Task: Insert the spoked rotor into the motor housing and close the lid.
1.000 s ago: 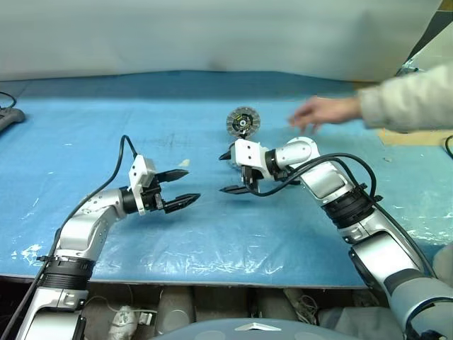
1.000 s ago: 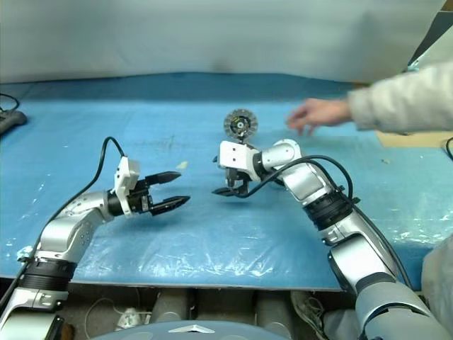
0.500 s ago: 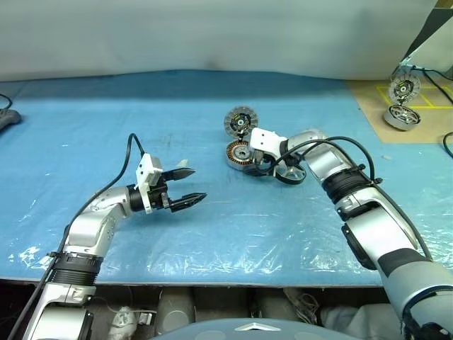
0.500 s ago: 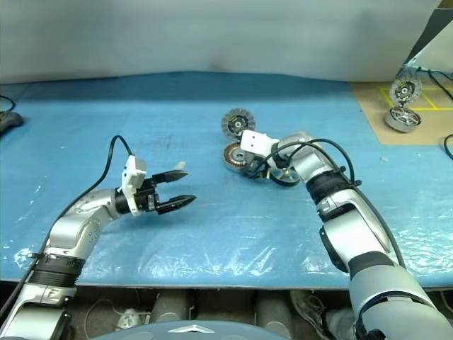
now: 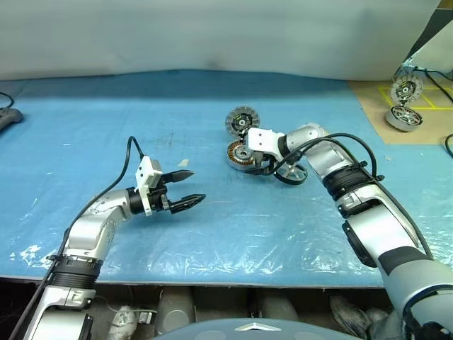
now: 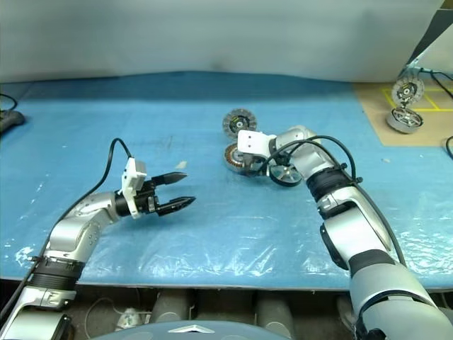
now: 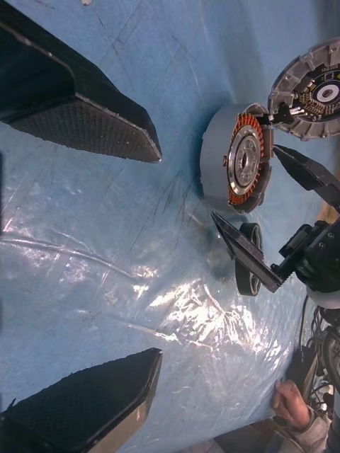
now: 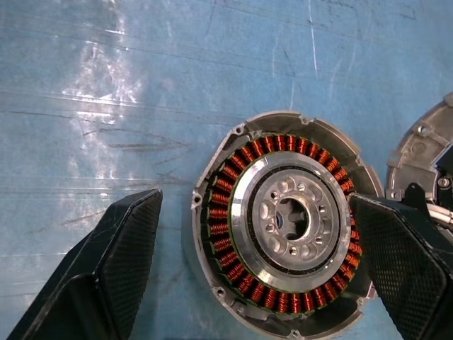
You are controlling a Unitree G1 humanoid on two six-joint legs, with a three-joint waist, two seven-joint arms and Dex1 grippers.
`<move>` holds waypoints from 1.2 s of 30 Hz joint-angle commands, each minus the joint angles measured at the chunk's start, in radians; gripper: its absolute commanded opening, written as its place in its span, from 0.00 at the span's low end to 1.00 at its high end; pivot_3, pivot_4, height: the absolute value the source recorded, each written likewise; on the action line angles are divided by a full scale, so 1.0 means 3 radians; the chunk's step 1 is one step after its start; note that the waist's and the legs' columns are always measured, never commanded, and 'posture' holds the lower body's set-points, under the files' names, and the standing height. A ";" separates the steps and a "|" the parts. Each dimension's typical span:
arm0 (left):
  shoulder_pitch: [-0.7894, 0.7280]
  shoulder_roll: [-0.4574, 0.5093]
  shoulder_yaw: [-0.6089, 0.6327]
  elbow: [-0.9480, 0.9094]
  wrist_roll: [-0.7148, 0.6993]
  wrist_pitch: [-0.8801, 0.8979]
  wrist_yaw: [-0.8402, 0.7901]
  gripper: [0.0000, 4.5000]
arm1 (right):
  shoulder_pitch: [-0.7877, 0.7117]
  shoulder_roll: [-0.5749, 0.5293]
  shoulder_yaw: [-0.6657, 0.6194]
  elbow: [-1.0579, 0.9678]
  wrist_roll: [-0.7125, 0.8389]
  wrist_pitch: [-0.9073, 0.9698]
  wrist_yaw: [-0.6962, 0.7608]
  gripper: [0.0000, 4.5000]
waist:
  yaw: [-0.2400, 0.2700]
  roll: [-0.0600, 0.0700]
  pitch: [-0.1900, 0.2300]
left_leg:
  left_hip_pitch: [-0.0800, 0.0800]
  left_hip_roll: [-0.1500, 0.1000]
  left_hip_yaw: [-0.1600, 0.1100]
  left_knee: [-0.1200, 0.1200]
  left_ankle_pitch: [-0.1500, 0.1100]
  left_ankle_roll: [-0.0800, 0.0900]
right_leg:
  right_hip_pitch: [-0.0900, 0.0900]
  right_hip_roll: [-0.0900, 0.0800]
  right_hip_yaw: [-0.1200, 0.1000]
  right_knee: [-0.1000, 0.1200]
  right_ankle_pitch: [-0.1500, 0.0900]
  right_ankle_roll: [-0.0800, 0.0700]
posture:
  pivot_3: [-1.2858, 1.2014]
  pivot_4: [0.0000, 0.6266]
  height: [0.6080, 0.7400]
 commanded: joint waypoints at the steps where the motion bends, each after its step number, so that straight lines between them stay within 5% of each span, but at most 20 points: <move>1: -0.0028 -0.0018 -0.0002 -0.0096 0.0004 -0.0026 0.0012 1.00 | 0.0091 0.0002 -0.0002 -0.0052 -0.0020 -0.0007 0.0039 1.00 | 0.0002 0.0000 0.0000 | 0.0000 0.0000 0.0000 0.0000 0.0000 0.0001 | 0.0000 0.0000 0.0000 0.0000 0.0000 0.0000 | 0.52 0.24 1.00; 11: -0.0067 0.0005 0.0006 -0.0077 0.0006 -0.0029 -0.0029 1.00 | 0.0043 0.0097 -0.0003 0.0222 -0.0110 -0.0019 -0.0081 1.00 | 0.0001 0.0000 0.0000 | 0.0002 0.0000 0.0000 0.0000 -0.0001 0.0001 | 0.0001 0.0000 0.0001 0.0001 0.0000 -0.0001 | 0.52 0.24 1.00; 14: -0.0016 -0.0001 -0.0020 -0.0096 0.0051 -0.0082 -0.0027 1.00 | 0.0049 0.0101 -0.0001 0.0223 -0.0107 -0.0021 -0.0066 0.87 | 0.0004 0.0000 0.0000 | 0.0002 0.0000 0.0000 0.0000 -0.0001 0.0002 | 0.0001 -0.0001 0.0001 0.0000 -0.0001 -0.0001 | 0.52 0.24 1.00; 20: 0.0054 -0.0040 -0.0069 -0.0078 0.0145 -0.0212 -0.0013 1.00 | 0.0131 0.0073 0.0037 0.0113 -0.0141 -0.0038 -0.0002 0.44 | 0.0000 -0.0002 0.0000 | 0.0003 0.0001 0.0000 -0.0001 -0.0001 0.0002 | 0.0003 0.0000 0.0000 -0.0001 -0.0001 -0.0001 | 0.52 0.24 1.00; 28: 0.0118 -0.0042 -0.0045 0.0082 0.0225 -0.0435 -0.0047 1.00 | 0.0216 0.0047 0.0034 -0.0512 -0.0081 0.0276 0.0232 0.43 | -0.0002 -0.0001 0.0000 | 0.0008 0.0001 0.0001 -0.0001 -0.0002 0.0003 | 0.0006 0.0000 0.0003 -0.0001 -0.0001 -0.0002 | 0.52 0.24 1.00; 36: 0.0176 -0.0062 -0.0044 0.0104 0.0210 -0.0486 -0.0055 1.00 | 0.0532 0.0001 0.0174 -0.1865 0.0045 0.1519 0.0771 0.43 | 0.0003 -0.0003 0.0001 | 0.0002 0.0002 0.0000 -0.0015 -0.0002 0.0002 | -0.0003 0.0002 -0.0002 -0.0007 0.0003 0.0007 | 0.52 0.24 1.00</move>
